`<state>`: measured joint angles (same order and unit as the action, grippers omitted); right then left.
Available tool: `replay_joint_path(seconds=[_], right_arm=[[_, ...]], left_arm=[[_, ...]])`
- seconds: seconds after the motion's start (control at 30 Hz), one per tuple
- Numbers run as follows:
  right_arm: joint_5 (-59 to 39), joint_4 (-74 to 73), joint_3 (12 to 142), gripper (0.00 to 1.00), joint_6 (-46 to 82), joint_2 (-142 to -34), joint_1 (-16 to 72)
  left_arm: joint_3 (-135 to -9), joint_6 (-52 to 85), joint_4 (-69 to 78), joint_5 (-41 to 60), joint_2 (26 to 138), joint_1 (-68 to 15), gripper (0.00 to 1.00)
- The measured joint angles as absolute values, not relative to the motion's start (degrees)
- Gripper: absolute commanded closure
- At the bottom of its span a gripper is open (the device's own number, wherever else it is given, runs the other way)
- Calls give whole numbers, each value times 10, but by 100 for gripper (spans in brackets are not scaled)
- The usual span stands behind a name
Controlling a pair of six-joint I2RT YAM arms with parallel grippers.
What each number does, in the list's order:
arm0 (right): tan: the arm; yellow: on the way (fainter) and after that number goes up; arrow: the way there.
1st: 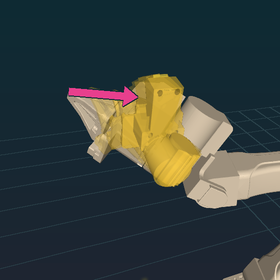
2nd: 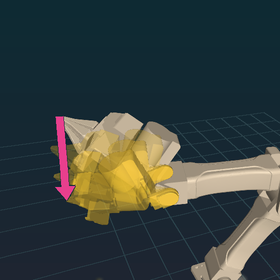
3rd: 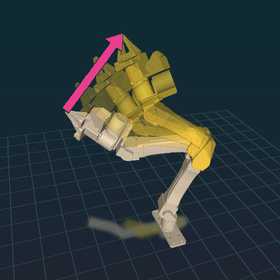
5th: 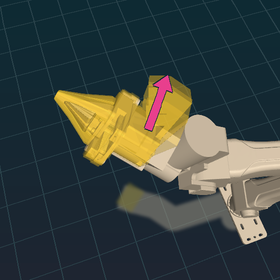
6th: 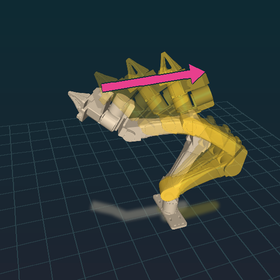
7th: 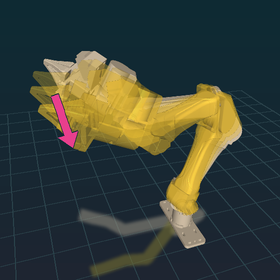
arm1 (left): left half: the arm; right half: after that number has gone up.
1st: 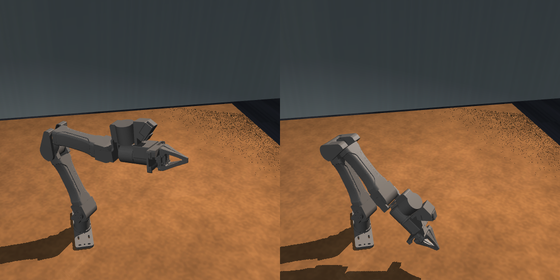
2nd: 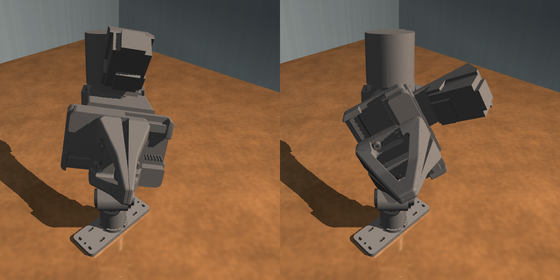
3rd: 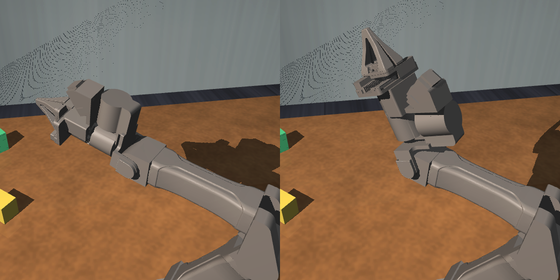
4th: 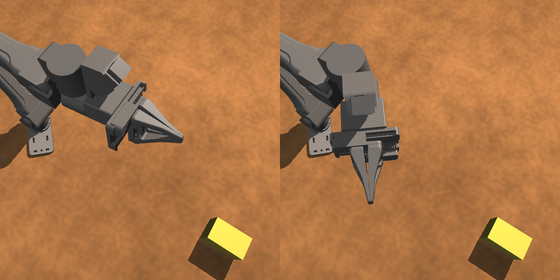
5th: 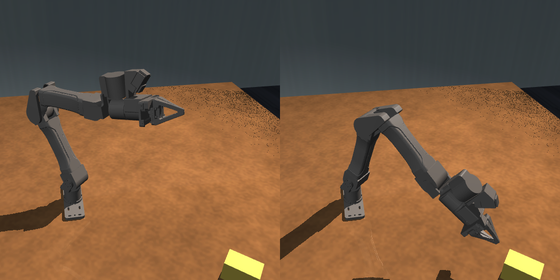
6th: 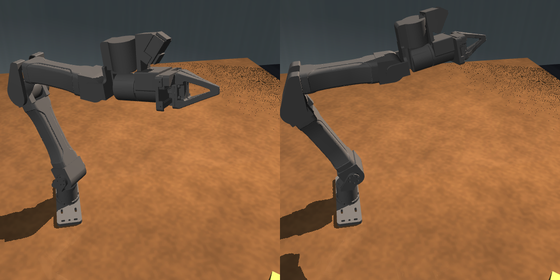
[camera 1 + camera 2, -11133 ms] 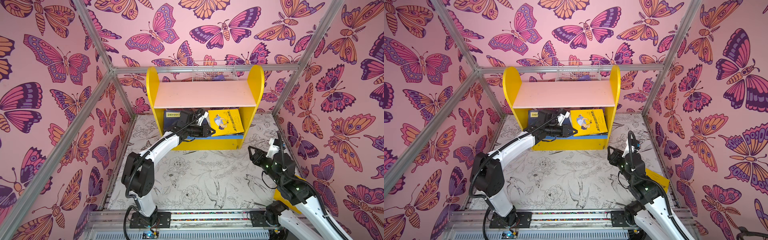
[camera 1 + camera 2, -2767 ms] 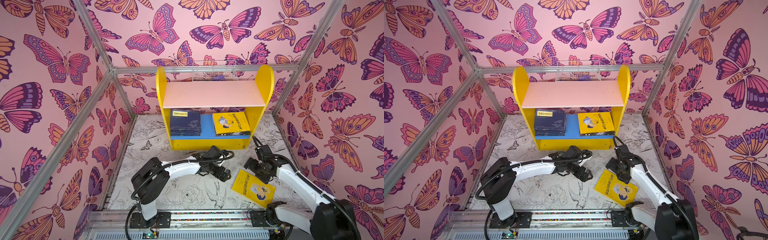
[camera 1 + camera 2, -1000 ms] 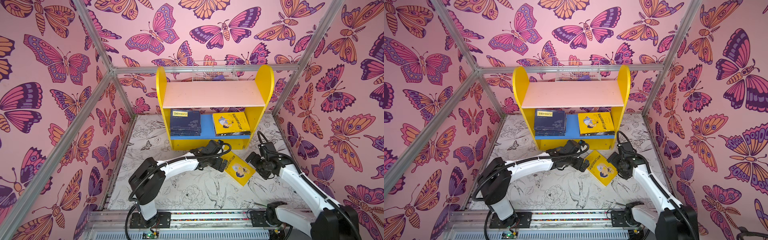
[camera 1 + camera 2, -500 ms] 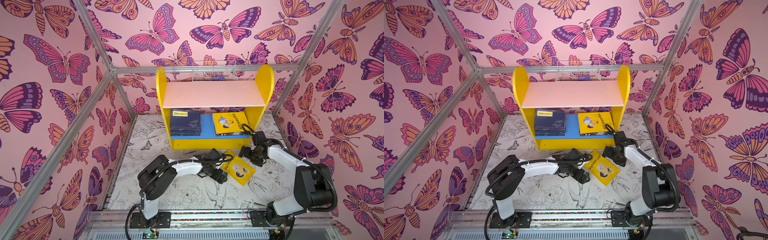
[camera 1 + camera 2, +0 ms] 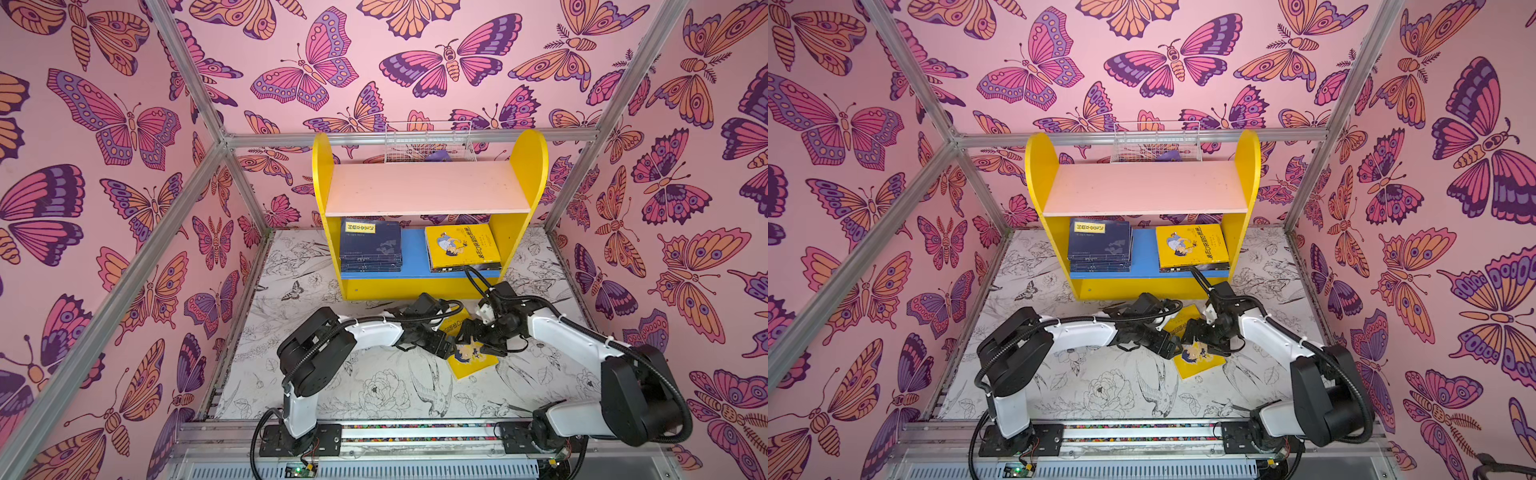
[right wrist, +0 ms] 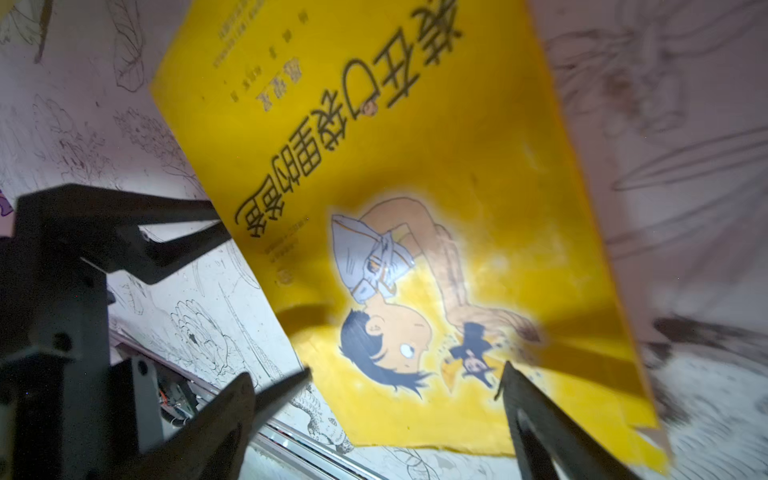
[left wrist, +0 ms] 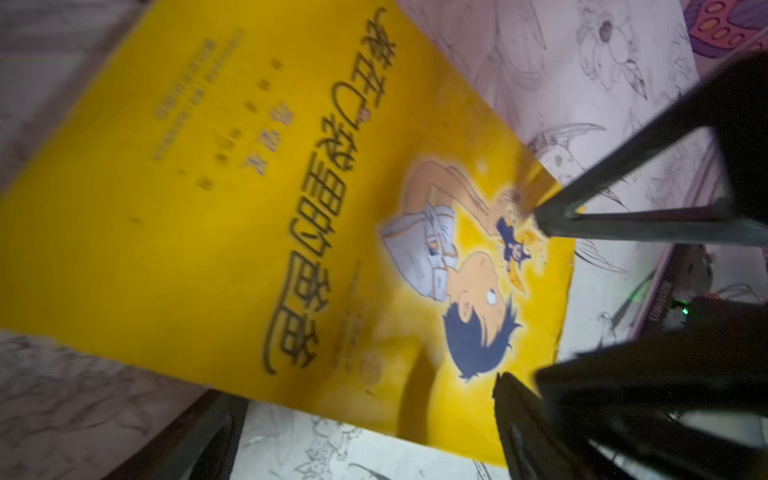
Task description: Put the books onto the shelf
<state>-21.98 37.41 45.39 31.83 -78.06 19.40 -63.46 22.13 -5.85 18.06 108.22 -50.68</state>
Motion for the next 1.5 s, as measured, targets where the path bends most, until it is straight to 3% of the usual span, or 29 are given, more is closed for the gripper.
replay_joint_path(seconds=[0.17, 0.43, 0.7, 0.87, 1.07, 1.17, 1.23, 1.5], right_arm=[[-166, 382, 482, 6, 330, -787, 169], [-161, 334, 515, 13, 312, -924, 150], [-273, 241, 422, 16, 319, -853, 155], [-336, 234, 386, 18, 343, -799, 158], [-389, 189, 376, 29, 361, -738, 162], [-404, 163, 373, 38, 371, -726, 164], [-406, 154, 371, 49, 375, -725, 167], [-392, 156, 370, 68, 373, -725, 172]], left_arm=[[-633, 231, -55, 156, 1082, -502, 9], [-633, 230, -55, 157, 1082, -503, 16], [-646, 218, -69, 152, 1095, -502, 34], [-648, 210, -75, 136, 1097, -499, 40], [-648, 208, -75, 133, 1097, -496, 40], [-647, 208, -73, 137, 1097, -495, 41], [-646, 207, -72, 139, 1096, -494, 41], [-596, 209, -23, 162, 1071, -486, 41]])
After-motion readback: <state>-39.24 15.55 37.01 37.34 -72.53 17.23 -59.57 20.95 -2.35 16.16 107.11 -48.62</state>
